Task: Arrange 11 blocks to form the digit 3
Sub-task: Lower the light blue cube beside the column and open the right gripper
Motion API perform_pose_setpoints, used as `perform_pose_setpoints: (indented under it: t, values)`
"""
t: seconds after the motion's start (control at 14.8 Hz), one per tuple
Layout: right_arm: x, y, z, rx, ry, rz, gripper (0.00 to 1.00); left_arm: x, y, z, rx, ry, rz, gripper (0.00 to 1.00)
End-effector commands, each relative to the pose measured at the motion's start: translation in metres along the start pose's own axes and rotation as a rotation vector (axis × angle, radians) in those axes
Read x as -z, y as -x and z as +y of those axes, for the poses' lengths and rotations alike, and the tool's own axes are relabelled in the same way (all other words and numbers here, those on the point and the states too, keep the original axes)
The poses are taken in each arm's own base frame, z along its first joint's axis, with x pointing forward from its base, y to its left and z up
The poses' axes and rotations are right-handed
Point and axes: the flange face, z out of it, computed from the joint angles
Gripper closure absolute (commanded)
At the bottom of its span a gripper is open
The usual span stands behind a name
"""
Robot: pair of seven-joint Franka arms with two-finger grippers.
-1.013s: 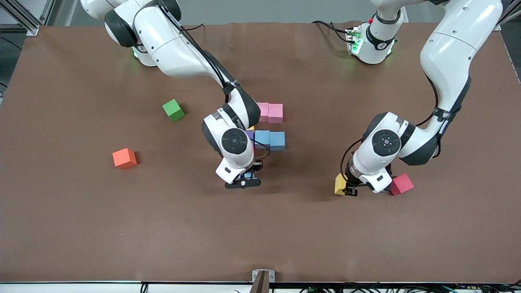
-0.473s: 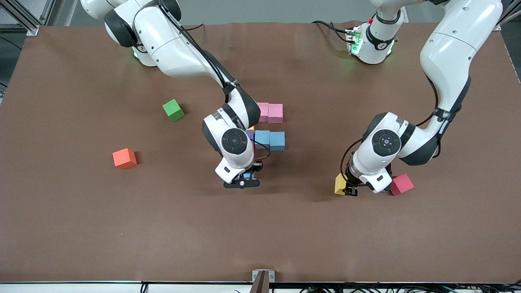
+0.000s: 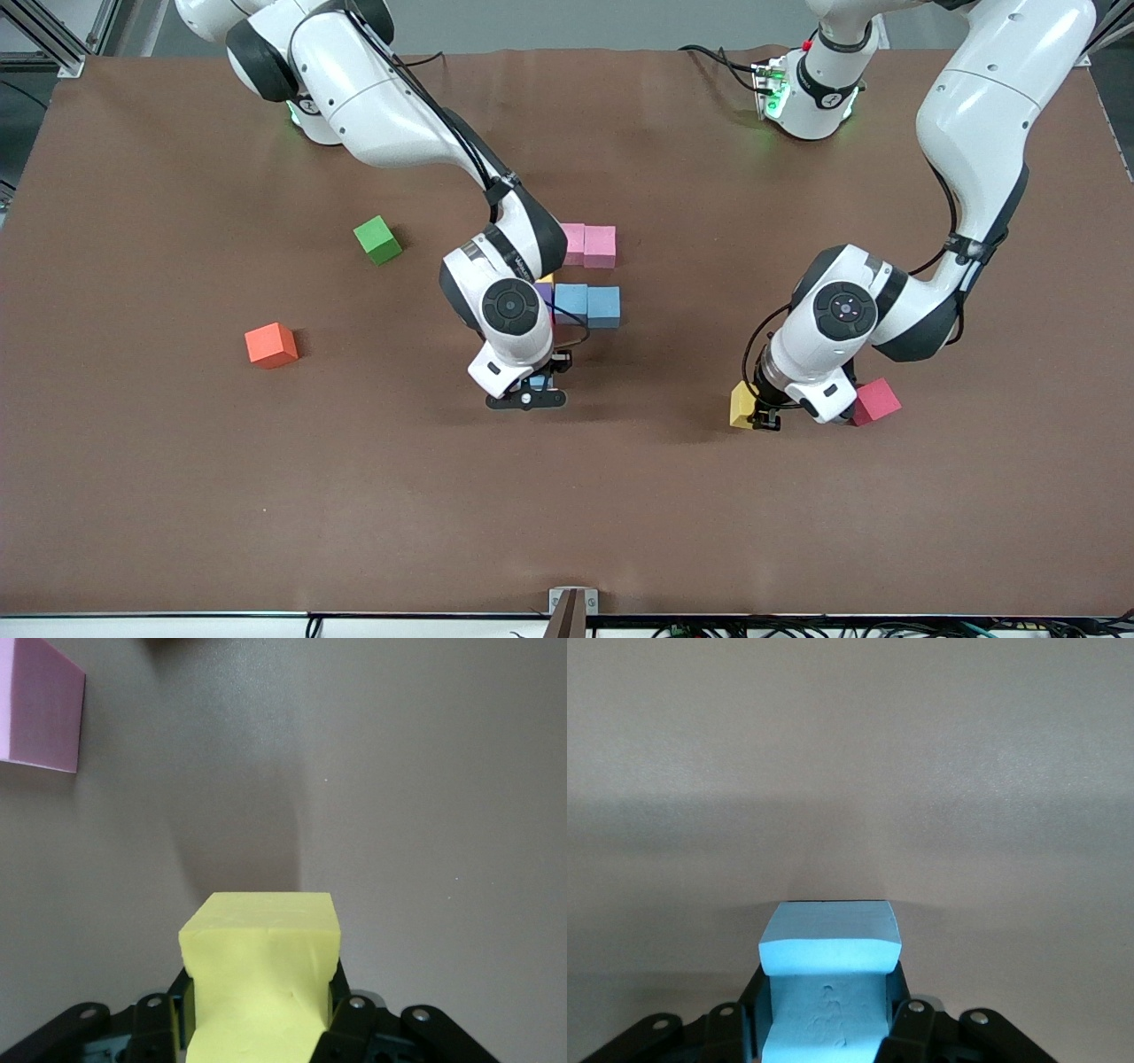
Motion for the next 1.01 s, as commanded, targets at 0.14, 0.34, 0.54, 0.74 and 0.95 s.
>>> perform_pose_setpoints:
  t: [0.14, 0.34, 0.54, 0.74, 0.95]
  values:
    - [0.011, 0.009, -0.002, -0.017, 0.003, -0.005, 1.0, 0.007, 0.002, 0.003, 0.012, -0.005, -0.002, 0.58]
    - [0.011, 0.011, -0.004, -0.03, 0.003, -0.005, 1.0, 0.001, 0.022, -0.003, -0.025, -0.025, 0.007, 0.58]
    - [0.008, 0.015, -0.005, -0.027, 0.008, -0.013, 1.0, 0.0, 0.023, -0.003, -0.027, -0.027, 0.009, 0.58]
    - [0.004, 0.016, -0.003, -0.029, 0.015, -0.019, 1.0, 0.002, 0.022, -0.001, -0.026, -0.02, 0.009, 0.58]
    - [0.004, 0.017, -0.005, -0.026, 0.013, -0.019, 1.0, 0.002, 0.022, -0.001, -0.024, -0.021, 0.007, 0.58]
